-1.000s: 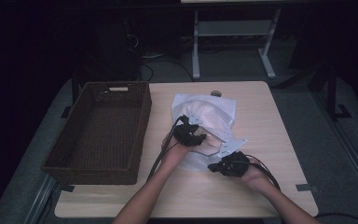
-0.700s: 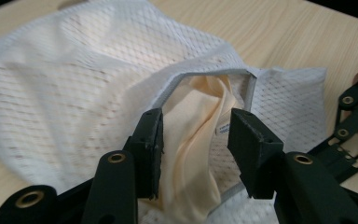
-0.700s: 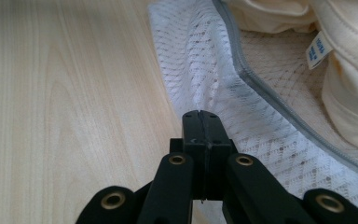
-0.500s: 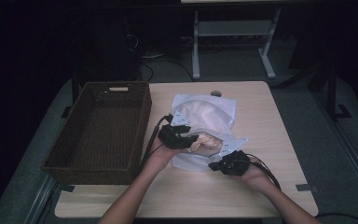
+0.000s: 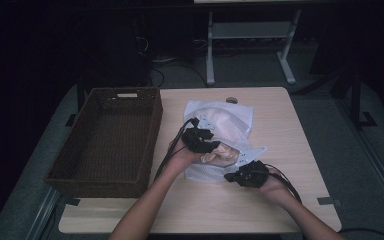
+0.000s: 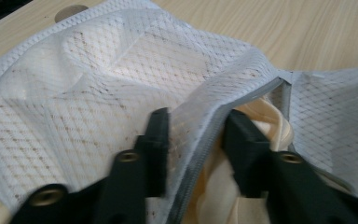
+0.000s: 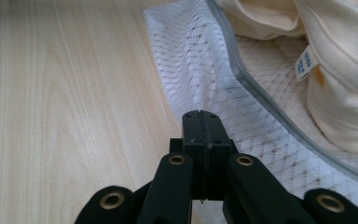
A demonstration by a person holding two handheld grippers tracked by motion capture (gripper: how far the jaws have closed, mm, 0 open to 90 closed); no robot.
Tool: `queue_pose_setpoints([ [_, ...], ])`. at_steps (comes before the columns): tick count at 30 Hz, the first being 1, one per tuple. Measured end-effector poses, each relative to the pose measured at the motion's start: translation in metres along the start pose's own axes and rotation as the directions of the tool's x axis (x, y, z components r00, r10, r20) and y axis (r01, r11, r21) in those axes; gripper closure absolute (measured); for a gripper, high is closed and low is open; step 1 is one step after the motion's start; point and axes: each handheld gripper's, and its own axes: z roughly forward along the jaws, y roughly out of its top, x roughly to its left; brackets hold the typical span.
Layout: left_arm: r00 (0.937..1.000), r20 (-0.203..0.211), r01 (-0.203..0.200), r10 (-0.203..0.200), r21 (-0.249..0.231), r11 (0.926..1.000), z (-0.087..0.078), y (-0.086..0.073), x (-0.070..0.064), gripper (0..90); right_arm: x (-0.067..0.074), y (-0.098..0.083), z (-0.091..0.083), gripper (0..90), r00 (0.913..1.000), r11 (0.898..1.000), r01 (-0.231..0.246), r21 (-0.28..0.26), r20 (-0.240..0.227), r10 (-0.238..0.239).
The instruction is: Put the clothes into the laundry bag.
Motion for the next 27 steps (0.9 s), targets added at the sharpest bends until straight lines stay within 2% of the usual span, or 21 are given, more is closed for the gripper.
queue_pose_setpoints([
  [2, 0.9999, 0.013, 0.0, 0.0, 0.001, 1.0, 0.001, 0.0, 0.001, 77.1, 0.0, 0.0, 0.0, 90.0, 1.0, 1.0, -0.003, 0.001, 0.002, 0.003],
  [4, 0.9996, 0.028, 0.001, 0.0, -0.012, 0.9999, -0.001, 0.001, 0.001, 83.6, 0.0, 0.0, 0.0, 90.0, 1.0, 1.0, -0.006, 0.002, 0.003, 0.006],
  [8, 0.9987, 0.049, -0.015, 0.017, -0.038, 0.9992, -0.013, 0.004, -0.007, 85.5, -0.001, 0.0, 0.001, 90.0, 1.0, 1.0, -0.005, 0.005, 0.003, 0.005],
  [10, 0.9984, 0.045, -0.031, 0.034, -0.052, 0.9982, -0.022, 0.006, -0.013, 85.9, -0.001, 0.0, 0.002, 90.0, 1.0, 1.0, -0.003, 0.006, 0.004, 0.003],
  [13, 0.9965, 0.068, -0.042, 0.048, -0.078, 0.9961, -0.035, 0.008, -0.021, 87.7, -0.001, 0.001, 0.003, 90.0, 1.0, 1.0, -0.003, 0.009, 0.006, 0.003],
  [15, 0.9937, 0.096, -0.051, 0.058, -0.079, 0.9956, -0.042, 0.007, -0.027, 87.9, 0.0, 0.002, 0.004, 90.0, 1.0, 1.0, -0.002, 0.008, 0.006, 0.002],
  [18, 0.9858, 0.148, -0.071, 0.079, -0.053, 0.996, -0.044, 0.0, -0.039, 87.9, 0.0, 0.002, 0.004, 90.0, 0.9999, 1.0, -0.008, 0.006, 0.011, 0.008],
  [21, 0.9792, 0.183, -0.087, 0.087, -0.006, 0.9962, -0.038, -0.013, -0.049, 87.9, 0.0, 0.002, 0.004, 90.0, 0.9999, 1.0, -0.007, 0.003, 0.013, 0.007],
  [25, 0.9742, 0.215, -0.084, 0.068, 0.066, 0.9943, -0.021, -0.033, -0.054, 87.8, 0.001, 0.002, 0.002, 90.0, 0.9999, 1.0, -0.01, -0.003, 0.013, 0.01],
  [27, 0.9751, 0.21, -0.094, 0.072, 0.099, 0.9906, -0.013, -0.038, -0.055, 87.8, 0.003, 0.002, 0.001, 90.0, 0.9998, 1.0, -0.014, -0.004, 0.012, 0.014],
])
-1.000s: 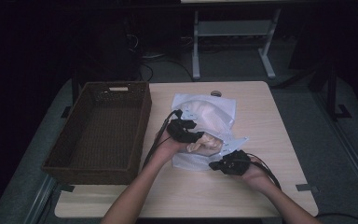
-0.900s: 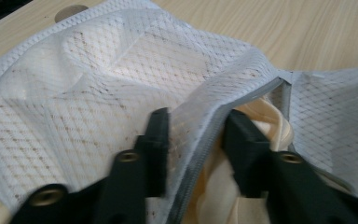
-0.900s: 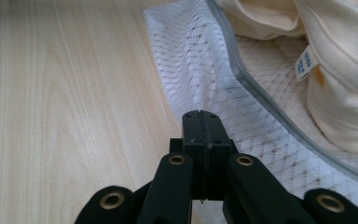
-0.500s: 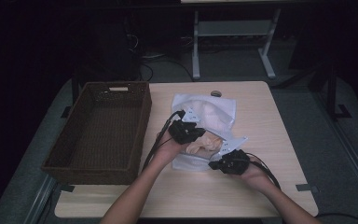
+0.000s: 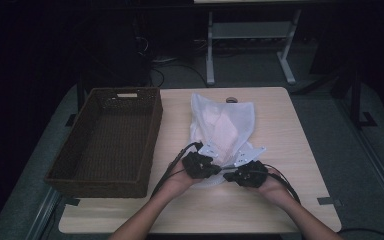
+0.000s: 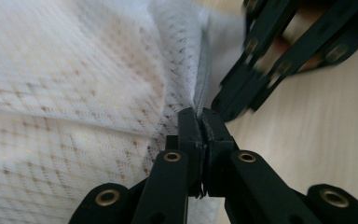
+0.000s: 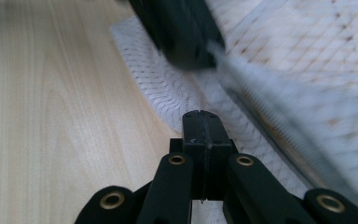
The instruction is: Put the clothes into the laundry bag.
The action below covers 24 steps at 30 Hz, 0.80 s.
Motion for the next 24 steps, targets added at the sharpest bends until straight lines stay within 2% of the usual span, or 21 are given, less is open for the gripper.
queue_pose_setpoints([
  [2, 0.9997, -0.024, -0.007, 0.007, 0.027, 0.9996, 0.005, -0.002, 0.004, 87.8, 0.001, 0.0, 0.0, 90.0, 1.0, 1.0, 0.002, 0.001, 0.0, -0.002],
  [4, 0.9988, -0.049, 0.003, -0.001, 0.042, 0.9991, 0.01, -0.003, 0.01, 87.8, 0.0, 0.0, 0.001, 90.0, 1.0, 1.0, 0.006, 0.005, 0.004, -0.006],
  [6, 0.9982, -0.055, 0.026, -0.024, 0.038, 0.999, 0.016, -0.005, 0.018, 88.0, -0.001, 0.0, 0.001, 90.0, 0.9999, 1.0, 0.005, 0.006, 0.01, -0.005],
  [8, 0.997, -0.073, 0.031, -0.028, 0.04, 0.9987, 0.02, -0.004, 0.022, 88.1, -0.002, 0.0, 0.001, 90.0, 0.9997, 1.0, 0.005, 0.003, 0.025, -0.005],
  [9, 0.996, -0.089, 0.02, -0.015, 0.049, 0.9986, 0.022, -0.002, 0.026, 88.1, -0.003, 0.001, 0.001, 90.0, 0.9995, 1.0, 0.0, 0.003, 0.033, 0.0],
  [12, 0.9937, -0.107, 0.037, -0.033, 0.035, 0.9987, 0.026, 0.001, 0.032, 88.1, -0.006, 0.0, 0.001, 90.0, 0.9978, 1.0, -0.001, -0.001, 0.067, 0.001],
  [14, 0.9936, -0.105, 0.043, -0.041, 0.019, 0.9989, 0.026, 0.003, 0.032, 87.7, -0.009, 0.0, 0.001, 89.8, 0.9966, 1.0, -0.008, -0.004, 0.081, 0.009],
  [16, 0.9947, -0.091, 0.049, -0.048, 0.007, 0.9988, 0.023, 0.004, 0.03, 82.8, -0.01, -0.001, 0.0, 87.7, 0.9971, 1.0, -0.018, -0.01, 0.074, 0.018],
  [19, 0.995, -0.057, 0.081, -0.082, -0.033, 0.9962, 0.012, 0.003, 0.026, 72.8, -0.009, -0.001, -0.004, 74.4, 0.9969, 0.999, -0.03, -0.03, 0.072, 0.032],
  [24, 0.9925, -0.017, 0.119, -0.121, -0.082, 0.9895, -0.008, 0.002, 0.02, 57.1, -0.009, -0.002, -0.012, 61.5, 0.9959, 0.997, -0.05, -0.05, 0.073, 0.054],
])
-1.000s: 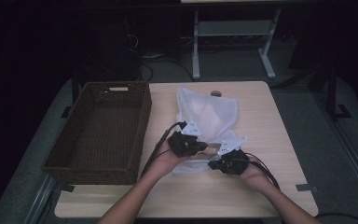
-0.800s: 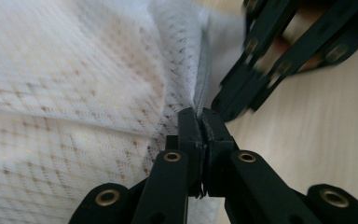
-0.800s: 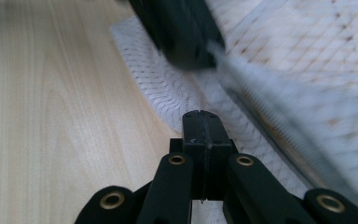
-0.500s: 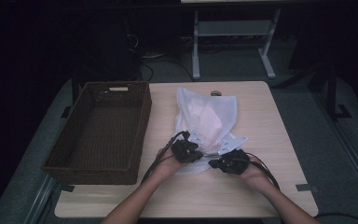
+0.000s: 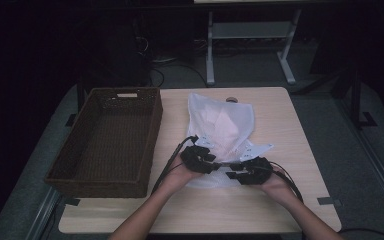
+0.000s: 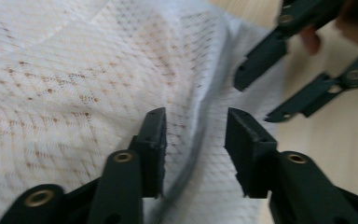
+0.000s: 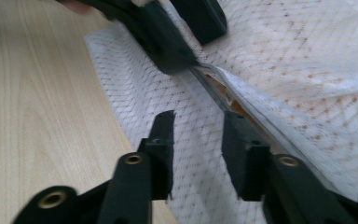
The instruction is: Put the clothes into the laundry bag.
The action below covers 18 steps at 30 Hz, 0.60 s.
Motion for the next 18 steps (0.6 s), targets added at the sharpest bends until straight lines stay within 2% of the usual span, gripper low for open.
queue_pose_setpoints([
  [3, 0.9999, 0.003, 0.01, -0.01, -0.019, 0.9998, -0.011, -0.002, -0.004, 49.5, -0.001, -0.001, -0.004, 53.2, 0.9999, 1.0, -0.013, 0.001, -0.003, 0.013],
  [8, 0.9993, -0.027, 0.026, -0.027, -0.041, 0.9988, -0.028, -0.009, -0.006, 39.5, -0.003, -0.003, -0.008, 44.8, 0.9998, 1.0, -0.021, 0.01, -0.001, 0.021],
  [18, 0.9966, -0.076, 0.028, -0.031, -0.046, 0.9986, -0.048, -0.025, -0.011, 24.6, -0.008, -0.008, -0.025, 30.4, 0.999, 0.999, -0.042, -0.01, 0.015, 0.042],
])
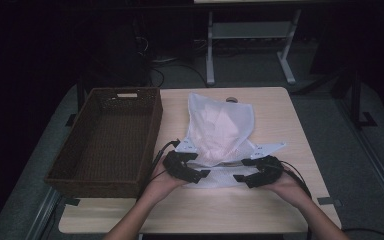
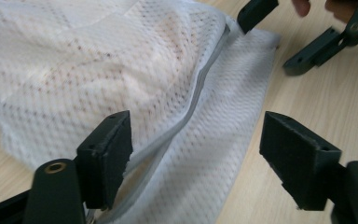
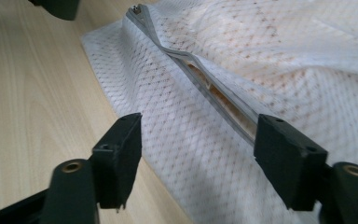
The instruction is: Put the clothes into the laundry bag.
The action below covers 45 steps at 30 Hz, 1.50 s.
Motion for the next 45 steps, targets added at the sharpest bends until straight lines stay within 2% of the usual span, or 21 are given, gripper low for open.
queue_pose_setpoints([
  [6, 0.9993, -0.033, 0.02, -0.019, 0.015, 0.9997, -0.008, -0.016, -0.005, 16.5, 0.0, -0.01, -0.012, 23.5, 0.9999, 1.0, -0.012, -0.026, 0.01, 0.013],
  [13, 0.998, -0.058, 0.025, -0.025, 0.01, 0.9996, -0.013, -0.03, -0.008, 14.2, 0.003, -0.023, -0.024, 16.3, 0.9996, 0.999, -0.008, -0.047, 0.026, 0.009],
  [22, 0.9971, -0.068, 0.036, -0.035, 0.013, 0.9993, -0.017, -0.048, -0.014, 14.2, 0.003, -0.047, -0.042, 14.3, 0.9978, 0.997, -0.032, -0.063, 0.055, 0.036],
  [27, 0.9968, -0.069, 0.042, -0.041, 0.005, 0.9991, -0.016, -0.059, -0.016, 14.2, 0.004, -0.065, -0.05, 13.9, 0.9942, 0.994, -0.056, -0.092, 0.086, 0.064],
  [30, 0.9965, -0.08, 0.025, -0.024, 0.01, 0.9996, -0.015, -0.061, -0.015, 14.3, 0.003, -0.069, -0.052, 13.9, 0.9939, 0.996, -0.031, -0.082, 0.103, 0.04],
  [33, 0.9965, -0.082, 0.02, -0.018, 0.027, 0.9994, -0.013, -0.063, -0.014, 14.3, 0.0, -0.072, -0.047, 13.8, 0.9938, 0.995, -0.045, -0.085, 0.098, 0.054],
  [38, 0.997, -0.074, 0.028, -0.024, 0.049, 0.9984, -0.011, -0.067, -0.013, 14.3, 0.002, -0.075, -0.038, 13.8, 0.9958, 0.998, -0.035, -0.05, 0.083, 0.039],
  [45, 0.9971, -0.072, 0.03, -0.027, 0.05, 0.9983, -0.01, -0.067, -0.012, 14.3, 0.001, -0.076, -0.039, 13.8, 0.9957, 0.998, -0.032, -0.053, 0.086, 0.037],
])
